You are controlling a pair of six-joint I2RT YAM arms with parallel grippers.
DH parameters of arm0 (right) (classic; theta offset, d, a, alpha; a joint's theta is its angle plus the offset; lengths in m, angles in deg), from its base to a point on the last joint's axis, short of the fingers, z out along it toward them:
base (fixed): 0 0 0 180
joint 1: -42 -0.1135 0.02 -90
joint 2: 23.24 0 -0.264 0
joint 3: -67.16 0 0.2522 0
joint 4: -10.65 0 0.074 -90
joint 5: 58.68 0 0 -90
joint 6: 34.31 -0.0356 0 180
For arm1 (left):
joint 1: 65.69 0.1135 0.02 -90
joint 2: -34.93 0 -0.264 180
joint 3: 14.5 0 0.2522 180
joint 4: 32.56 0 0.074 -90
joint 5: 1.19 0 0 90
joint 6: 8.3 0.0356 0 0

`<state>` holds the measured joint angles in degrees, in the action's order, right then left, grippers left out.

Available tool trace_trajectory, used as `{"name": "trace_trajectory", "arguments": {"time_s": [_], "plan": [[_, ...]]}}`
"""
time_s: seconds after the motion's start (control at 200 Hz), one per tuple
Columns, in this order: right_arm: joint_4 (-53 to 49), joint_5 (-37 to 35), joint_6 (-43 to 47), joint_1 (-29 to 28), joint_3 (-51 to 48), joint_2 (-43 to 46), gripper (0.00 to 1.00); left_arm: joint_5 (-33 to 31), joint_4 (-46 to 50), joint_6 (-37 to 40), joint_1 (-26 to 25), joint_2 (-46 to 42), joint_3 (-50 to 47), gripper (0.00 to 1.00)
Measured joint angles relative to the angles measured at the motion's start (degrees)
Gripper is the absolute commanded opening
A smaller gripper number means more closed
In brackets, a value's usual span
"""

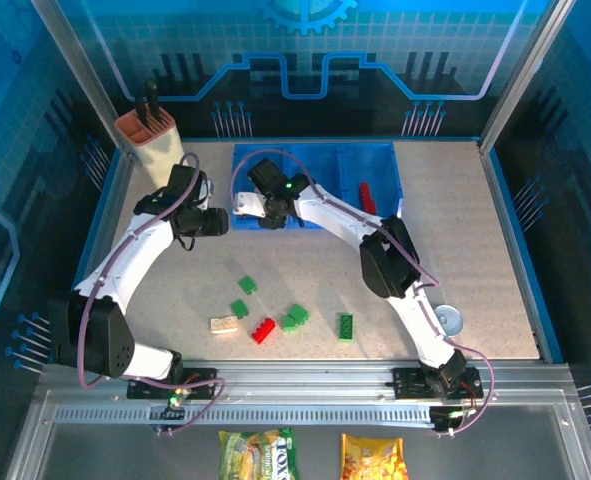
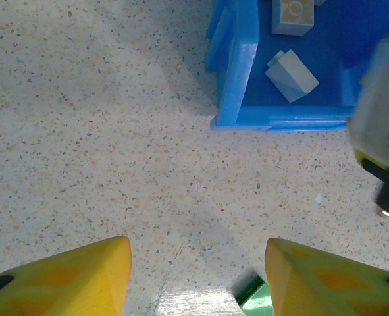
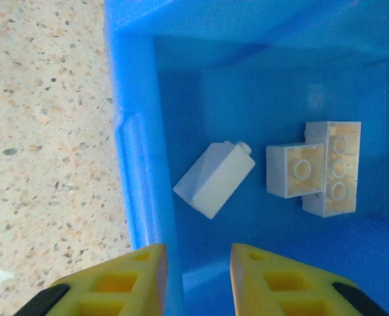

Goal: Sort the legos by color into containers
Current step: Place the lego in the container, then pick up the lego from the bottom-center of the table.

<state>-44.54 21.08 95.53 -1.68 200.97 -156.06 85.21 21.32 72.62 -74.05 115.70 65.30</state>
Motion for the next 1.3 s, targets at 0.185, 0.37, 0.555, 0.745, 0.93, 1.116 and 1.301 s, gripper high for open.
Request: {"name": "trace_trajectory", "arguments": {"time_s": [0.185,0.37,0.555,0.745,0.93,1.116,1.301], "plan": [[1.9,0.3,-2.8,-0.8,-7.5,8.0,0.33,0.0,0.0,0.0,0.0,0.0,0.0,0.57],[4.3,1.3,-8.1,-2.6,-17.8,16.6,0.33,0.4,0.0,0.0,0.0,0.0,0.0,0.57],[5.4,1.7,-14.7,-5.1,-27.6,23.0,0.33,0.4,0.0,0.0,0.0,0.1,0.0,0.58],[5.6,1.7,-25.5,-7.7,-35.9,29.1,0.32,0.4,0.0,0.0,0.0,0.3,0.0,0.58],[4.5,0.9,-36.6,-11.7,-41.2,33.0,0.32,0.4,0.0,0.0,0.0,0.9,0.0,0.58],[2.5,-1.4,-48.4,-16.0,-44.2,33.3,0.32,0.4,0.0,0.0,0.0,0.9,0.0,0.58],[-0.7,-2.2,-58.8,-18.3,-46.9,34.0,0.34,0.5,0.0,0.0,0.0,0.9,0.0,0.58]]}}
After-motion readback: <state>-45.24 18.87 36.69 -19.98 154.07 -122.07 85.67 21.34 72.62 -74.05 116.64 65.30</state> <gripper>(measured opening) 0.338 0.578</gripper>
